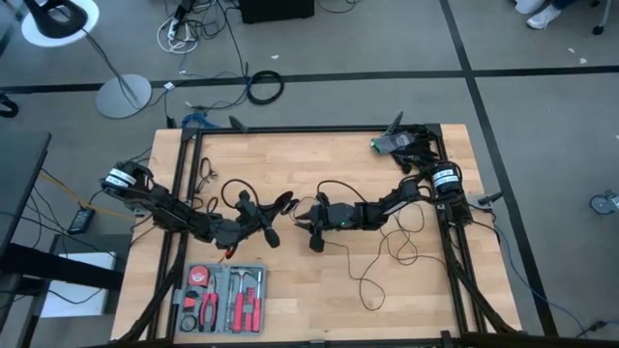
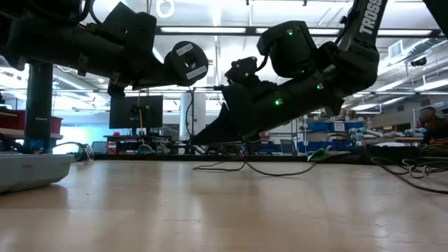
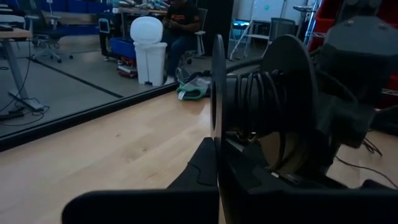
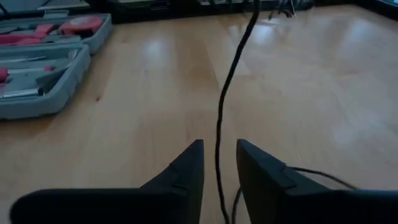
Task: Coil cords
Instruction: Coil the black wire onto the spool
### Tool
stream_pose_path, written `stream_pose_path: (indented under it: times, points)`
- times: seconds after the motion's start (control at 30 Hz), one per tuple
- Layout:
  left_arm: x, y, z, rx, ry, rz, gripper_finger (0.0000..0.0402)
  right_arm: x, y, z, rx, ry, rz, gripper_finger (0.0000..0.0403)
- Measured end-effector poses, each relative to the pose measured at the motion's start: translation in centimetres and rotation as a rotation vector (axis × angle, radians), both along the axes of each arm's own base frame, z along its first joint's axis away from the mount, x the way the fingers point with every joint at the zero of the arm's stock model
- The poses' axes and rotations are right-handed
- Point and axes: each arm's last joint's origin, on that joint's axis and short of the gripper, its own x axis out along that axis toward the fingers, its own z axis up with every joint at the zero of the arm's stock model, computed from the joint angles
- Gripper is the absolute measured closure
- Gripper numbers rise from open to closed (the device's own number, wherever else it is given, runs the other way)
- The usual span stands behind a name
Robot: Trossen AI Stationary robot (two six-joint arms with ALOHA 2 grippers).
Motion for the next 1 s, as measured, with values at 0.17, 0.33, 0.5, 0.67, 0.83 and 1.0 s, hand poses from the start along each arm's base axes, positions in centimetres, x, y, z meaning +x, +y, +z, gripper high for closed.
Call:
stream_pose_path:
  times: [0.17,0.33,0.5,0.67,0.83,1.0]
  points:
    - [0.0,0.0,0.0,-0.003,-0.006,0.000,0.0401,-0.2,-0.2,-0.5,0.042,0.050,-0.019,0.0362]
    - [0.0,0.0,0.0,-0.003,-0.006,0.000,0.0401,-0.3,-0.3,-0.8,0.054,0.085,-0.019,0.0396]
    - [0.0,-0.1,-0.1,0.002,0.015,-0.020,0.0401,-0.9,-0.9,0.7,0.014,0.122,-0.103,0.0399]
    - [-0.1,-0.2,-0.7,-0.003,0.053,-0.021,0.0401,-2.2,-2.5,5.0,0.006,0.151,-0.171,0.0401]
    - [-0.1,0.1,-0.9,-0.011,0.070,0.000,0.0401,-4.0,-3.5,9.1,0.057,0.132,-0.200,0.0401]
    - [-0.2,0.2,-1.1,-0.018,0.076,0.023,0.0401,-4.7,-3.2,12.0,0.072,0.049,-0.189,0.0402]
